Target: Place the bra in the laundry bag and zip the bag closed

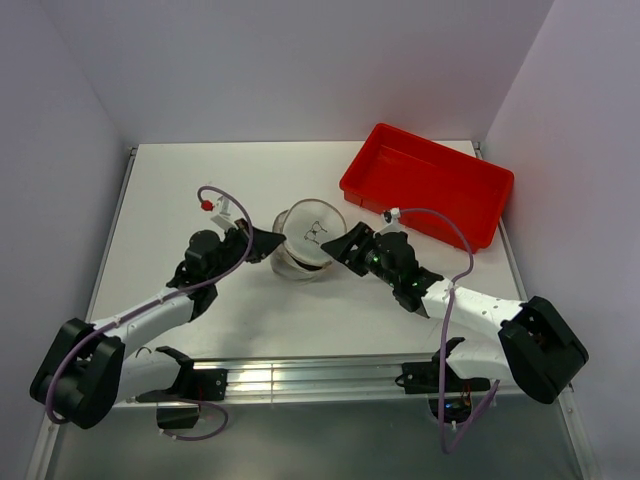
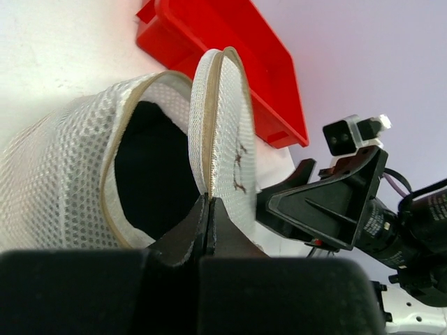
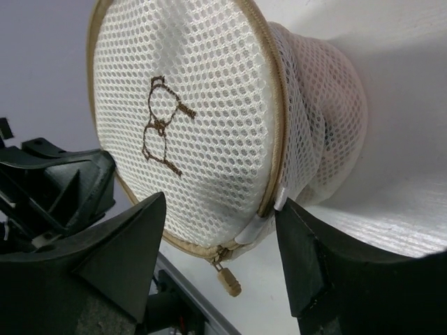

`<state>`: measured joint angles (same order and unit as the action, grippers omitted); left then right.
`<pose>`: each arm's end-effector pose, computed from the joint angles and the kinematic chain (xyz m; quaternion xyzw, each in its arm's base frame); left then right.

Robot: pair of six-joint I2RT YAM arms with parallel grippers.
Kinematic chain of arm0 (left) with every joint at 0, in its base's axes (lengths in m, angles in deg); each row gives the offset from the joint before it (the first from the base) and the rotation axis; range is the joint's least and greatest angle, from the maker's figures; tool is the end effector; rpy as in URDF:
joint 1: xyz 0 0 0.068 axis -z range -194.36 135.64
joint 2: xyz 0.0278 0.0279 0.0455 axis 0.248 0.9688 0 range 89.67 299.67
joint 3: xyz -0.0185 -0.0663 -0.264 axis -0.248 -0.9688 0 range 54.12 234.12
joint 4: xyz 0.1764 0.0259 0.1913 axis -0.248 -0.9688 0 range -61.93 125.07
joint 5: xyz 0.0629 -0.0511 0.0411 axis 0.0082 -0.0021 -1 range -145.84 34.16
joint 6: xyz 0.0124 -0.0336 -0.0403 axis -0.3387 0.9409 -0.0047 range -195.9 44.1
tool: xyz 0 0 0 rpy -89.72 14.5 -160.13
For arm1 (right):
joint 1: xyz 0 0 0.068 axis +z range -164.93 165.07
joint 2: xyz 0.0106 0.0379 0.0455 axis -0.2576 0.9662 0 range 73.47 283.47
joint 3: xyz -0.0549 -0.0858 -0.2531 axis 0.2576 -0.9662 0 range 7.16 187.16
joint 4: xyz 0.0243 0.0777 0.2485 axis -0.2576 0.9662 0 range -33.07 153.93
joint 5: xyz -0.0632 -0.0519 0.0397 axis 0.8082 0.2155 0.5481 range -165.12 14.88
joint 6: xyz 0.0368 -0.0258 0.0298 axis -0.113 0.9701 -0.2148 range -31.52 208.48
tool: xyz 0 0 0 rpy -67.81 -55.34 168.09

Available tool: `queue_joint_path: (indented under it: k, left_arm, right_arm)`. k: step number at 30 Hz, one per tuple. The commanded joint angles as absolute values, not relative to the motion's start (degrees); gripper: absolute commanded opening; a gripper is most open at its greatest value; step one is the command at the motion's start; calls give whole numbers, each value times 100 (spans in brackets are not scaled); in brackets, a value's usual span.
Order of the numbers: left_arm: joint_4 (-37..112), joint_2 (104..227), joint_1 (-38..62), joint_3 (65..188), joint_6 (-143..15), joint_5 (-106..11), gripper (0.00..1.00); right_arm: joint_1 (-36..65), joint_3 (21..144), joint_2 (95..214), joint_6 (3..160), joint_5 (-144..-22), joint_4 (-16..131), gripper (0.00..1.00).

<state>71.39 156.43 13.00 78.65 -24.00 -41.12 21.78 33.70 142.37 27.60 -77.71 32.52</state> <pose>0.2138 -0.1208 0.2247 -0.0727 0.7379 -0.4969 0.4509 0.2000 0.1512 0.2053 0.1563 0.7934 0.4545 0.3735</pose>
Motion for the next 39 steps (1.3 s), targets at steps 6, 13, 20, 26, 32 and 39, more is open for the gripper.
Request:
queue_joint_path:
  k: [6, 13, 20, 26, 32, 39]
  left_arm:
    - [6145, 15638, 1289, 8452, -2861, -4582, 28]
    - [5153, 15006, 1455, 8681, -3116, -5073, 99]
    - [4623, 14355, 2834, 8471, -2634, -5882, 88]
    - [4615, 14994, 3811, 8804, -2335, -6488, 43]
    - [4491, 15794, 4321, 9349, -2133, -6981, 66]
    - [4816, 16349, 4400, 9533, -1913, -6956, 60]
  right_arm:
    - [2102, 3370, 14307, 2591, -7775, 3021, 35]
    - [2102, 3379, 14387, 2520, -7776, 2907, 15]
    - [2111, 3449, 14492, 2450, -7758, 2705, 8]
    - [2137, 3546, 14606, 2520, -7732, 2687, 2]
    - [2163, 3554, 14580, 2634, -7670, 2748, 1]
    - [2199, 3511, 14615, 2670, -7670, 2669, 0]
